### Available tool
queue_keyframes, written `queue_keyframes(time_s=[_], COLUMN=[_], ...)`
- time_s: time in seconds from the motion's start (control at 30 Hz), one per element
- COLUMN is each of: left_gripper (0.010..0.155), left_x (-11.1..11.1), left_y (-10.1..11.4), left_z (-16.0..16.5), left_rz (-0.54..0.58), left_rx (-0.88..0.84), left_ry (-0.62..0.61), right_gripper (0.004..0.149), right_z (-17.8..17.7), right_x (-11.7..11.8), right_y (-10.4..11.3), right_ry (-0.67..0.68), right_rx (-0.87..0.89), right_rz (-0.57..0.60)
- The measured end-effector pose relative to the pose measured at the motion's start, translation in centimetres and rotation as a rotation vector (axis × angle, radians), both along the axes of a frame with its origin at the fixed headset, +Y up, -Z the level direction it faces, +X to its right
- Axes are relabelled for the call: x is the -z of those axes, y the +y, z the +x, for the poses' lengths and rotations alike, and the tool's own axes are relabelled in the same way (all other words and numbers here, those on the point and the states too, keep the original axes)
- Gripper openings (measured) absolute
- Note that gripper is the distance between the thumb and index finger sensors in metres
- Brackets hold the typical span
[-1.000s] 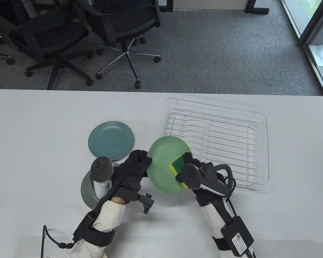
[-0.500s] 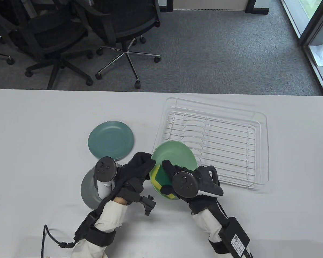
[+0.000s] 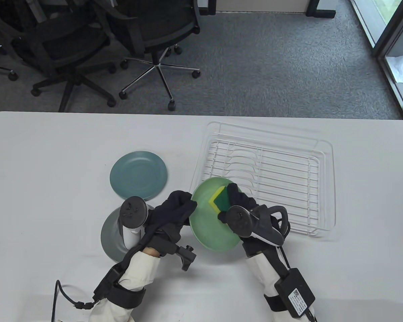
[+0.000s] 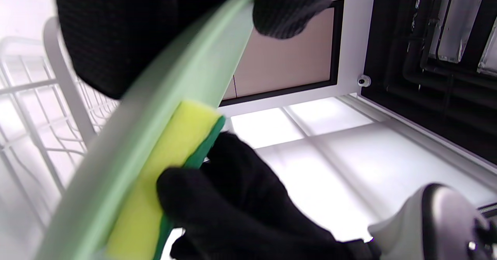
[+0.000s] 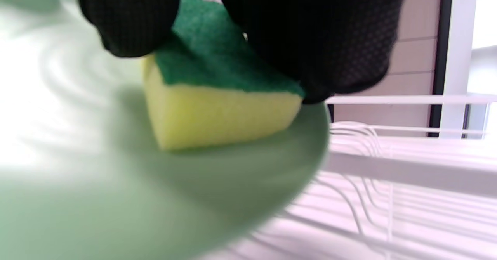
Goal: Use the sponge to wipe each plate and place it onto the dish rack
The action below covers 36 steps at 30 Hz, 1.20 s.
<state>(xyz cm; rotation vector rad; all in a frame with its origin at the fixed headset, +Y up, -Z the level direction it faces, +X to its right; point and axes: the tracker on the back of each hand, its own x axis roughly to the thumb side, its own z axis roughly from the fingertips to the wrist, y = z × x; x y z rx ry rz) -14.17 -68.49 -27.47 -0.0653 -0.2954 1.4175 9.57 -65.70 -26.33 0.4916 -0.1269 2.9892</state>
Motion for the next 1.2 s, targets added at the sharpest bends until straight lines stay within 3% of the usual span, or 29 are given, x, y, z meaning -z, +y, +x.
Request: queue_keyframes(time_s=[0.23, 0.4, 0.63, 0.8, 0.9, 1.03, 1.2], left_gripper=[0.049, 0.049, 0.048, 0.048, 0.05, 0.059, 0.061], left_x=[0.3, 0.2, -0.3, -0.3, -0.1, 0.3, 0.9], left_y=[-0.2, -0.4, 0.1, 0.0, -0.2, -0.3, -0.6], left_z=[-0.9, -0.4, 0.8, 0.9, 0.5, -0.5, -2.2], left_rz=[-0.01, -0.015, 0.013, 0.008, -0.026, -0.033, -0.073], left_rx=[-0.009, 0.002, 0.037, 0.026, -0.03, -0.05, -0.124], left_ry=[0.045, 0.025, -0.038, -0.042, -0.03, 0.016, 0.083], right_gripper=[0.081, 0.082, 0.081, 0.081, 0.081, 0.081, 0.081], right_z=[-1.7, -2.6, -1.6, -0.2, 0.8, 1.9, 3.3], right_x=[-0.7, -1.4, -1.0, -0.2, 0.0, -0.2, -0.7], right_y=[0.3, 0.8, 0.7, 0.2, 0.2, 1.0, 2.1], right_ry=[0.181, 0.245, 0.097, -0.022, -0.117, -0.149, -0.162], right_rx=[0.06, 0.147, 0.117, 0.061, 0.027, 0.111, 0.256], right_rz=[-0.115, -0.097, 0.055, 0.055, 0.112, 0.145, 0.181])
